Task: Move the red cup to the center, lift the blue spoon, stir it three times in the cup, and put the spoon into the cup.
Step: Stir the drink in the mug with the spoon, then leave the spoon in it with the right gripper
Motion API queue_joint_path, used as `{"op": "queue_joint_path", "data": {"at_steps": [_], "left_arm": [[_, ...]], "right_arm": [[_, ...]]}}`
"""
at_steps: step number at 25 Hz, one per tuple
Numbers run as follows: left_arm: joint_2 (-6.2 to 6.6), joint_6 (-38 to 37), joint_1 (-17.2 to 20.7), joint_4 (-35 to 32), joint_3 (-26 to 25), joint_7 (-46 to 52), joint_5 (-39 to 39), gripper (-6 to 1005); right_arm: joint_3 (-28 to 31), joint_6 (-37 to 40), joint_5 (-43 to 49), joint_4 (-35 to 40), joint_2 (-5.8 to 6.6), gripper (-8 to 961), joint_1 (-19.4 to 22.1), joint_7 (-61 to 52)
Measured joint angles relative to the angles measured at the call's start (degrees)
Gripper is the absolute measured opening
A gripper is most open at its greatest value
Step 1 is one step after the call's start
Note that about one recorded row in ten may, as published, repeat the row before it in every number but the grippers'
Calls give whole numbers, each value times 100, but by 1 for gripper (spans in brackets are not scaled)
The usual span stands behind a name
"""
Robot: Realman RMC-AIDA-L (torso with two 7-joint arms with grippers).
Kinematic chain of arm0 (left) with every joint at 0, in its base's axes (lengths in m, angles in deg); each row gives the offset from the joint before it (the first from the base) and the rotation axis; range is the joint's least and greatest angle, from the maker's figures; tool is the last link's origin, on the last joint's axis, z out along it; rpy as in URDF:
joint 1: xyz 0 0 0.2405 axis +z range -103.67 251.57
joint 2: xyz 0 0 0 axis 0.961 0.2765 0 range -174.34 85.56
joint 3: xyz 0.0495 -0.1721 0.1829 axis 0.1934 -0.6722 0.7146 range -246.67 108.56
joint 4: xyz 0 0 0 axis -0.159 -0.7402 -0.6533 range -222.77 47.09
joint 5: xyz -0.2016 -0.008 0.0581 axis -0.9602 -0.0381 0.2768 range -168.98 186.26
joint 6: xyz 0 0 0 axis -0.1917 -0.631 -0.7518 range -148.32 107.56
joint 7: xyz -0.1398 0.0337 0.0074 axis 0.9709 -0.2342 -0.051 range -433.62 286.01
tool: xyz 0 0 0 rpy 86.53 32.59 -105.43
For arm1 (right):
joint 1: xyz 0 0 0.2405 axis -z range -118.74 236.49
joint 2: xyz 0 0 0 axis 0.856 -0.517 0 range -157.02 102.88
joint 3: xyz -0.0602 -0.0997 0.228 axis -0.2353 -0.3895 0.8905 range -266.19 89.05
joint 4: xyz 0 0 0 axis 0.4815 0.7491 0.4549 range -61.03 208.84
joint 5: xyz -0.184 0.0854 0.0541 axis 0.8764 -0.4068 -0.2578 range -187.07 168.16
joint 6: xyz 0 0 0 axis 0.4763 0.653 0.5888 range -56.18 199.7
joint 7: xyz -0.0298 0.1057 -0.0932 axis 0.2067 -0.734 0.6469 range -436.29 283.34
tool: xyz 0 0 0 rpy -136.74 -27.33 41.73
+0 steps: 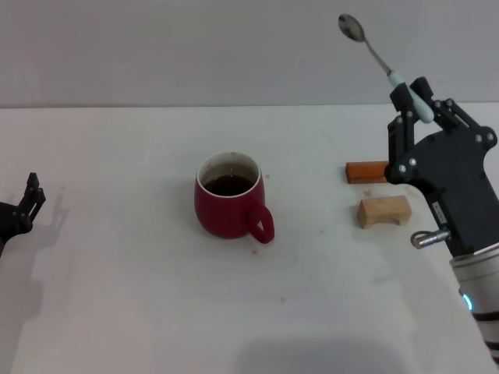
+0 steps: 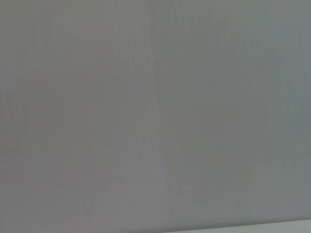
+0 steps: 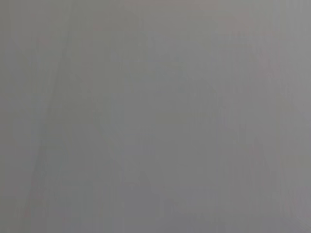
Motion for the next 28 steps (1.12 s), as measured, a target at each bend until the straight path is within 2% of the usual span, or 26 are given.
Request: {"op": "queue_joint_path", "data": {"at_steps": [1,2,4,5,6,7,9,10,11,14,15,16,19,20,21,24,25,26,28], "left_arm": [[0,24,-13,-3,-5,-2,-1,842],[0,37,-22,-3,-7,-3,-2,842],[0,50,-37,-4,-7,-5,-2,842],[0,54,-41,-4,-9,-6,0,842],[0,61,-48,-5,-12,-6,0,841],[0,64,-51,-5,-14,-7,1,841],[0,76,-59,-4,-17,-7,8,841],[0,87,-61,-5,-20,-8,11,841],[0,87,-61,-5,-20,-8,11,841],[0,101,-64,-5,-25,-8,13,841],[0,105,-67,-4,-27,-8,19,841],[0,105,-67,-4,-27,-8,19,841],[0,118,-70,-4,-27,-8,21,842],[0,118,-70,-4,-27,-8,21,842],[0,118,-70,-4,-27,-8,21,842],[0,131,-70,-11,-24,-8,18,842],[0,131,-70,-11,-24,-8,18,842],[0,139,-71,-31,-24,-8,11,842],[0,163,-70,-42,-23,-6,-3,841]], "right_arm": [[8,-60,10,-119,59,133,15,-8],[8,-60,10,-119,59,133,15,-8],[32,-352,11,-601,290,133,99,-5],[145,-851,7,-1271,561,133,237,52],[232,-1120,20,-1560,674,133,305,103],[232,-1120,20,-1560,674,133,305,103],[481,-1849,69,-2204,888,133,468,285],[782,-2645,98,-2828,1041,133,641,555],[782,-2645,98,-2828,1041,133,641,555],[1360,-3998,121,-3656,1104,133,912,1003],[1813,-4889,184,-4116,1039,133,1095,1312],[1813,-4889,184,-4116,1039,133,1095,1312],[2450,-6116,362,-4662,776,133,1390,1701],[2899,-6911,641,-5017,504,133,1622,1853],[2899,-6911,641,-5017,504,133,1622,1853],[3432,-7904,1134,-5428,86,133,1872,1884],[3645,-8491,1344,-5668,-62,133,1928,1869],[3645,-8491,1344,-5668,-62,133,1928,1869],[3768,-9073,1379,-5936,-64,133,1886,1732]]}}
